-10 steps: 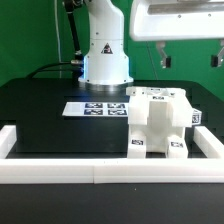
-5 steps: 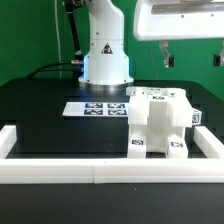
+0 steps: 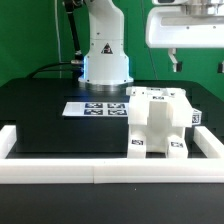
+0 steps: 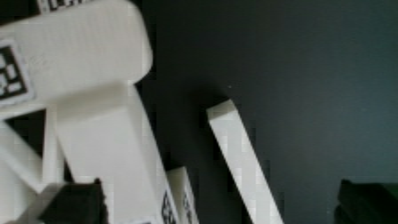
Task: Assemble chair
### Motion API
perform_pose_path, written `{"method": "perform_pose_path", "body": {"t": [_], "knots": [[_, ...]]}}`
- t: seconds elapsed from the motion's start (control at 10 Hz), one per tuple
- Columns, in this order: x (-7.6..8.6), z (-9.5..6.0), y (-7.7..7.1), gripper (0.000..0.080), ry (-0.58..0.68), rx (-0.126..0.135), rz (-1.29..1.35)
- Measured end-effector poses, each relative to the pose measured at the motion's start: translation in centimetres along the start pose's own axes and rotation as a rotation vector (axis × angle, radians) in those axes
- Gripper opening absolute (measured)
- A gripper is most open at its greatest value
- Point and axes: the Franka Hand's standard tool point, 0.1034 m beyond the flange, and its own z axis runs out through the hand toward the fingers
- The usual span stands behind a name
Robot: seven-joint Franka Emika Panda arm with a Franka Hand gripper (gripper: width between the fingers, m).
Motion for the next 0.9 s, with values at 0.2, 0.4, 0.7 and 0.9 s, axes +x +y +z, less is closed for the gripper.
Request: {"method": "perform_pose_path", "body": {"t": [0.2, 0.4, 0.7, 0.9], "knots": [[0.0, 0.5, -0.3, 0.0649, 0.006, -0.001, -0.008], [0.0, 0.6, -0.3, 0.0649, 0.005, -0.002, -0.007], [-3.3, 2.2, -1.3, 0.0649, 0.003, -0.008, 0.03], [-5.0, 3.5, -2.1, 0.0649, -0.001, -0.019, 0.035]]}}
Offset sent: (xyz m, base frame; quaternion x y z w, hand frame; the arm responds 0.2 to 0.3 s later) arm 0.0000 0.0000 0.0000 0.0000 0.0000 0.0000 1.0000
